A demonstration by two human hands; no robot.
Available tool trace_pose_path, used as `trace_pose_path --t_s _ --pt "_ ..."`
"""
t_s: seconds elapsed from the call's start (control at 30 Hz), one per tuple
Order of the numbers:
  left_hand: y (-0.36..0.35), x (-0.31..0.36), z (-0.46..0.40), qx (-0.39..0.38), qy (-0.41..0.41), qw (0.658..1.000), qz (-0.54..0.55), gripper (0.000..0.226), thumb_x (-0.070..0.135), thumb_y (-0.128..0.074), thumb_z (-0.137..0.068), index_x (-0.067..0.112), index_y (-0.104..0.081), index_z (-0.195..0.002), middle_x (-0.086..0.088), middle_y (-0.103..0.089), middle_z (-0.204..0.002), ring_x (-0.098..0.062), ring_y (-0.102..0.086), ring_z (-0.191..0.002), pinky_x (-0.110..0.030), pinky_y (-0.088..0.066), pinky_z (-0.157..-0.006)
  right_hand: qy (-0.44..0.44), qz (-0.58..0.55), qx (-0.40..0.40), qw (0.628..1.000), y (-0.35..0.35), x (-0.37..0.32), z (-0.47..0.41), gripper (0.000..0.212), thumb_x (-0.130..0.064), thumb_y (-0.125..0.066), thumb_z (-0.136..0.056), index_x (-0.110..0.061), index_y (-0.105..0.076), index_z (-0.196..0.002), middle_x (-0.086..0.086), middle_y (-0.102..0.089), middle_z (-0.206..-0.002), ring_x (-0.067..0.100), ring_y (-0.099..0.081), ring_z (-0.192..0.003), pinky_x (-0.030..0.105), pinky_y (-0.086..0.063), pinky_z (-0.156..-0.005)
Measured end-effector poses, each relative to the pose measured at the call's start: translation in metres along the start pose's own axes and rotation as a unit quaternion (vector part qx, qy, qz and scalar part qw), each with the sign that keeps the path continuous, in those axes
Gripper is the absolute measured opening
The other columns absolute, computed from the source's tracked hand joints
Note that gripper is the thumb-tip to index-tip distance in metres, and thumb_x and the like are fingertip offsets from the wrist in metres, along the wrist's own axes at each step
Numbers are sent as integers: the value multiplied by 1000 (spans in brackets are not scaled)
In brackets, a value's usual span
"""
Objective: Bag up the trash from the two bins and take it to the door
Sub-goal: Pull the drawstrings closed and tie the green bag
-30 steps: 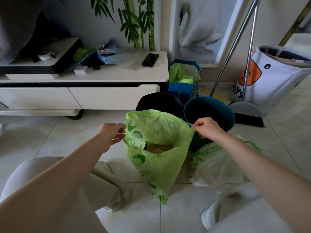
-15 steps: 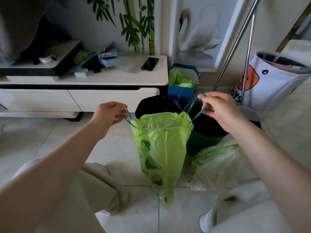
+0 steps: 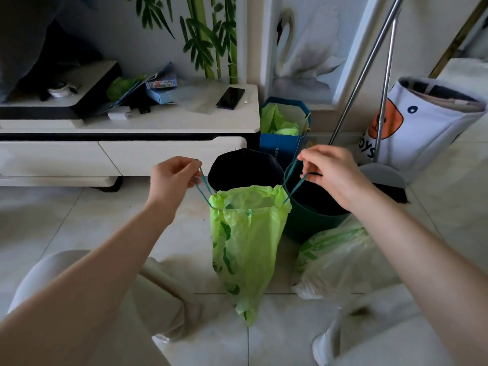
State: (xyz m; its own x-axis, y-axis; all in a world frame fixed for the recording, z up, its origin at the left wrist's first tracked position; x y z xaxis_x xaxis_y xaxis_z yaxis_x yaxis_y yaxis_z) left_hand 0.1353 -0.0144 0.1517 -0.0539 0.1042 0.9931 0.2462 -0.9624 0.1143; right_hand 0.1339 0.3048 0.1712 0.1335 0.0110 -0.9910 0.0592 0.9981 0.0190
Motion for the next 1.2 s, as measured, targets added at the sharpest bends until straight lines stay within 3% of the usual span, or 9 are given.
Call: trace_pose_path --t_s 0.13,0.27,0.43,0.57,0.73,0.9,0.97,1.07,1.2 --pt "-31 -8 11 -49 21 998 -13 14 11 -65 -88 15 -73 -77 6 -69 -62 -11 -62 -57 -27 -54 -64 -18 78 -30 996 -18 12 6 11 -10 -63 -88 -3 -70 -90 6 -62 -73 20 -62 -75 40 -57 -81" --pt "-67 4 27 -138 -6 990 -6 25 7 -54 -92 21 -74 -85 3 -71 -73 -14 -67 -62 -39 -55 -70 -17 59 -58 996 -34 12 10 12 -12 -65 -87 -5 -71 -96 7 -66 -82 17 -66 -80 31 -55 -75" --pt "-93 19 42 -199 -55 977 -44 30 -2 -50 -94 18 -72 -98 -3 -67 -98 -8 -71 -68 -15 -54 -62 -18 104 -86 991 -54 15 15 15 -17 -64 -88 -10 -72 -98 4 -71 -86 18 -68 -86 39 -57 -88" --pt "-103 23 42 -206 -74 975 -49 25 -3 -53 -93 7 -71 -109 -14 -66 -104 -13 -72 -73 -22 -59 -67 -14 131 -76 988 -62 15 15 12 -24 -66 -87 -16 -74 -92 9 -73 -90 26 -69 -93 43 -57 -88" --pt "-108 28 41 -194 -128 969 -82 24 -1 -59 -91 6 -71 -110 -10 -68 -100 -17 -74 -75 -25 -60 -66 -20 138 -54 989 -63 16 10 14 -24 -68 -86 -12 -73 -88 15 -73 -92 30 -69 -93 46 -57 -86" --pt "-95 19 27 -150 -97 982 -68 21 4 -66 -83 22 -74 -88 12 -73 -75 0 -69 -74 -12 -51 -67 -5 146 -34 989 -61 11 7 10 -21 -69 -83 -12 -73 -82 8 -71 -77 14 -67 -74 26 -59 -71" --pt "-94 6 21 -160 -70 981 -84 23 11 -71 -80 29 -70 -94 16 -72 -87 4 -66 -86 -13 -48 -75 2 143 -37 989 -60 9 7 9 -20 -70 -82 -12 -72 -81 6 -68 -76 13 -65 -74 24 -56 -70" --pt "-119 -28 27 -302 -27 939 -162 60 25 -79 -76 28 -54 -130 12 -60 -126 -3 -52 -118 -21 -38 -94 3 132 -60 989 -64 6 9 9 -18 -69 -83 -9 -72 -84 8 -68 -80 20 -68 -83 29 -59 -78" --pt "-137 -74 30 -296 19 924 -241 83 43 -83 -67 21 -46 -137 -1 -59 -127 -19 -55 -116 -35 -48 -96 -7 45 -91 995 -71 -1 16 14 -7 -60 -90 5 -65 -95 13 -68 -78 22 -69 -72 36 -60 -79"
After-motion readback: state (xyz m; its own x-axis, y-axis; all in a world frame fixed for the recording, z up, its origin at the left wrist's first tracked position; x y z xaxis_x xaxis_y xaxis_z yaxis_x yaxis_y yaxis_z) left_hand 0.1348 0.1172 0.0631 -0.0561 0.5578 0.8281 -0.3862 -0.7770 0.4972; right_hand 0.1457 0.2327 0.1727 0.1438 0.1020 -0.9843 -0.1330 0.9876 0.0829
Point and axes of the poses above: each hand's wrist, its own z-axis away from the middle knuckle, its own y-axis out of the back of the hand, x = y × z, the point moved 8 cm from there along -z, towards the middle knuckle
